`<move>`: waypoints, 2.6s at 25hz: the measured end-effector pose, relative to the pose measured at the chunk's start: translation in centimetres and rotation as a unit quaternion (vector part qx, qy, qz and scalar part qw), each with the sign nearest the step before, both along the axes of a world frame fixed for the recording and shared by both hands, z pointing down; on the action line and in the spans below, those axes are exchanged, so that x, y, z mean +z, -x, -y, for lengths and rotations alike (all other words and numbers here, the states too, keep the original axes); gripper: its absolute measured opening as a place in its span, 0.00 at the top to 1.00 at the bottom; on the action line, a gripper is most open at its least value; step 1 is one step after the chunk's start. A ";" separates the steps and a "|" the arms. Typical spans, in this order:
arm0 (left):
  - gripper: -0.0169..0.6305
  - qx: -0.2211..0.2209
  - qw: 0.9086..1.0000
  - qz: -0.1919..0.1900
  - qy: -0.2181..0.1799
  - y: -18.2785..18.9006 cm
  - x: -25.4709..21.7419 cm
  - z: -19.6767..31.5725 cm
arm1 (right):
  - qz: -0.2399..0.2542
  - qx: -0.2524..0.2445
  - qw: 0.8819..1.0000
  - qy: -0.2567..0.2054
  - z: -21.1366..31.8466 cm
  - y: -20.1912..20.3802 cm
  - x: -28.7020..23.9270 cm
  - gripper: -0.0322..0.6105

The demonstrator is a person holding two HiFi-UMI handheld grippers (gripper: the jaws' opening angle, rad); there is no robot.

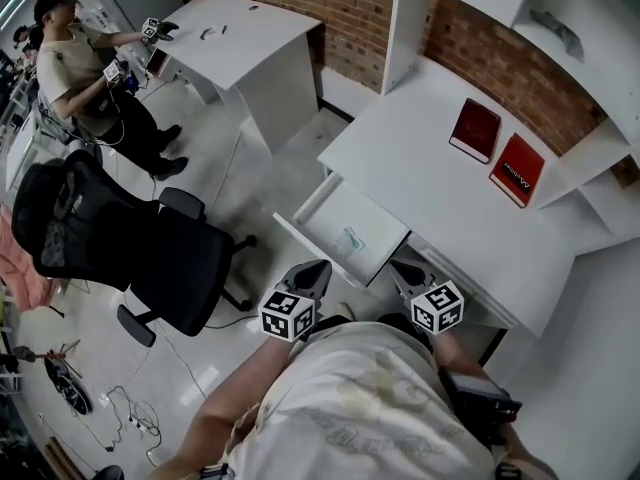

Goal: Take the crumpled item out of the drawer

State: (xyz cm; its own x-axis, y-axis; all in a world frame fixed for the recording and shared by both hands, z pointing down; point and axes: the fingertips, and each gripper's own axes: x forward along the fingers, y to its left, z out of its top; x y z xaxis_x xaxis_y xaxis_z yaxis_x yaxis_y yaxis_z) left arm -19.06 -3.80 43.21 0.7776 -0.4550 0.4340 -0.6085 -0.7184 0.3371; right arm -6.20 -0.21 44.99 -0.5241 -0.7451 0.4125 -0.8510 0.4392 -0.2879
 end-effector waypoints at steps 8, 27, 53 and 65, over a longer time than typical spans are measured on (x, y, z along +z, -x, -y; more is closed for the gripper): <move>0.93 0.006 1.000 0.010 0.012 0.4 1.2 0.7 | 0.006 0.002 1.000 0.003 1.2 1.0 0.2 0.91; 0.93 0.024 0.997 0.069 0.018 -0.9 4.2 4.4 | 0.013 -0.026 0.999 0.029 5.9 0.2 3.4 0.91; 0.84 0.184 0.958 0.216 0.037 -4.8 11.7 7.2 | 0.032 -0.020 0.997 0.070 8.1 -1.8 7.9 0.91; 0.73 0.288 0.912 0.290 0.026 -6.3 14.9 7.1 | 0.036 -0.011 0.996 0.077 8.2 -3.1 8.9 0.91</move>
